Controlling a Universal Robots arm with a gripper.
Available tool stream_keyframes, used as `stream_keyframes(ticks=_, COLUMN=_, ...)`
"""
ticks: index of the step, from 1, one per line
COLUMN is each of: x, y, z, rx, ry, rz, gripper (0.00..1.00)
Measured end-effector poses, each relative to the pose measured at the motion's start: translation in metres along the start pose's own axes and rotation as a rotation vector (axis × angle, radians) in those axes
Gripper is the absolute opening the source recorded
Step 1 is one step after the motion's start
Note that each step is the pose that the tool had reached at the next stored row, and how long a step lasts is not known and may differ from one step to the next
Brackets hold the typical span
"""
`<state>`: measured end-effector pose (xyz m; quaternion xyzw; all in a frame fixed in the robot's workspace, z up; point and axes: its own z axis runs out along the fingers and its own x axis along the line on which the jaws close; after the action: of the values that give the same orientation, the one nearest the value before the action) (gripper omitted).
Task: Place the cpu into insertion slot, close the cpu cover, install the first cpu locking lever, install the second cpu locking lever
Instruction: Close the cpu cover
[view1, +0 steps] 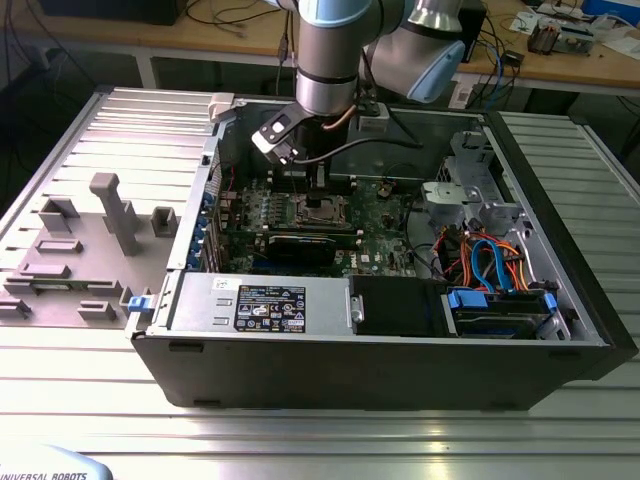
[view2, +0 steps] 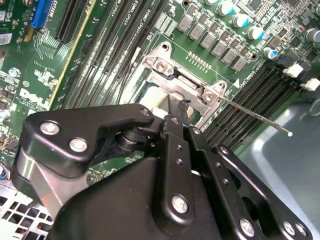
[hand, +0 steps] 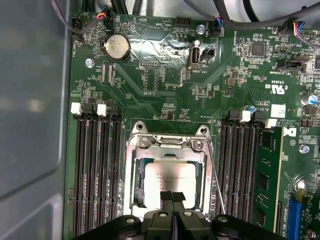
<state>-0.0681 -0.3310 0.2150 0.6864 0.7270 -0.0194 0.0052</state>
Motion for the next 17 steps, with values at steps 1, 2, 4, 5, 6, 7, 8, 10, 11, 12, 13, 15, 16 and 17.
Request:
stream_keyframes(ticks=1, x=0.0013, y=-0.0011, z=0.0000, rx=0.0000, ry=-0.0001, rz=0.000, gripper=0.11)
stream_keyframes(ticks=2, x=0.0018, y=-0.0016, z=0.0001, rx=0.0000, ry=0.0001, rz=0.000, gripper=0.11)
stream_keyframes(ticks=4, x=0.0023, y=-0.0032, z=0.0005, rx=-0.0001, ry=0.0005, rz=-0.001, gripper=0.11)
stream_keyframes(ticks=5, x=0.0026, y=-0.0042, z=0.0011, rx=-0.0002, ry=0.0008, rz=-0.001, gripper=0.11)
stream_keyframes(ticks=6, x=0.0030, y=-0.0052, z=0.0022, rx=-0.0004, ry=0.0014, rz=-0.003, gripper=0.11)
stream_keyframes(ticks=7, x=0.0031, y=-0.0053, z=0.0030, rx=-0.0004, ry=0.0020, rz=-0.004, gripper=0.11)
stream_keyframes(ticks=8, x=0.0031, y=-0.0053, z=0.0033, rx=-0.0002, ry=0.0019, rz=-0.005, gripper=0.11)
stream_keyframes(ticks=10, x=0.0032, y=-0.0053, z=0.0042, rx=-0.0004, ry=0.0020, rz=-0.007, gripper=0.11)
stream_keyframes(ticks=11, x=0.0032, y=-0.0053, z=0.0049, rx=-0.0004, ry=0.0019, rz=-0.009, gripper=0.11)
stream_keyframes(ticks=12, x=0.0032, y=-0.0053, z=0.0049, rx=-0.0004, ry=0.0019, rz=-0.009, gripper=0.11)
stream_keyframes(ticks=13, x=0.0032, y=-0.0053, z=0.0049, rx=-0.0005, ry=0.0020, rz=-0.009, gripper=0.11)
stream_keyframes(ticks=15, x=0.0032, y=-0.0053, z=0.0049, rx=-0.0004, ry=0.0019, rz=-0.009, gripper=0.11)
stream_keyframes(ticks=16, x=0.0032, y=-0.0053, z=0.0049, rx=-0.0005, ry=0.0020, rz=-0.009, gripper=0.11)
stream_keyframes(ticks=17, x=0.0032, y=-0.0053, z=0.0049, rx=-0.0005, ry=0.0020, rz=-0.009, gripper=0.11)
